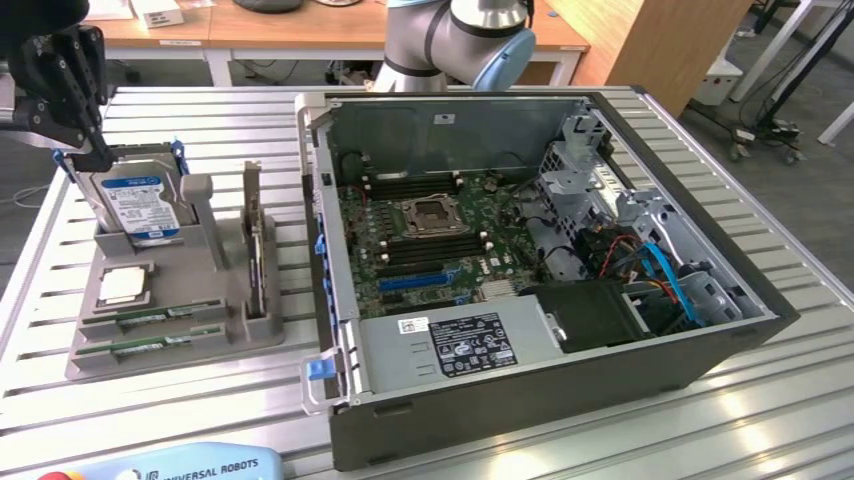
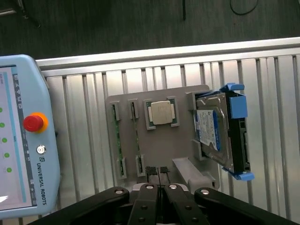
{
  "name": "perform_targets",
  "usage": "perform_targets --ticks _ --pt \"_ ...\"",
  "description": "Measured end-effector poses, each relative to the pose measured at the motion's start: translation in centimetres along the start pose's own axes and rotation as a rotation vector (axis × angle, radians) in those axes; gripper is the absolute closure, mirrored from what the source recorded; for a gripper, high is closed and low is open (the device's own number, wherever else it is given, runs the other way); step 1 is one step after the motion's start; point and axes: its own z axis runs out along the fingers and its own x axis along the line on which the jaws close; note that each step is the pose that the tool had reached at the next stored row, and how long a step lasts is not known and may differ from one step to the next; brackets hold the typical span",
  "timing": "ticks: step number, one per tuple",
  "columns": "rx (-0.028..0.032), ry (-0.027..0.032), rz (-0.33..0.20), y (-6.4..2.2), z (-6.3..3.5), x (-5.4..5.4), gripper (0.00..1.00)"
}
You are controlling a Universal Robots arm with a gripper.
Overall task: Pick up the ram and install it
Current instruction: 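Pick up the ram and move it above insertion slot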
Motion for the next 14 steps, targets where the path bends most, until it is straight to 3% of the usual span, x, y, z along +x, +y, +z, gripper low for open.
perform_targets --ticks 14 --pt "-0.0007 0.0011 -0.028 -0.05 0.03 -0.01 0.9"
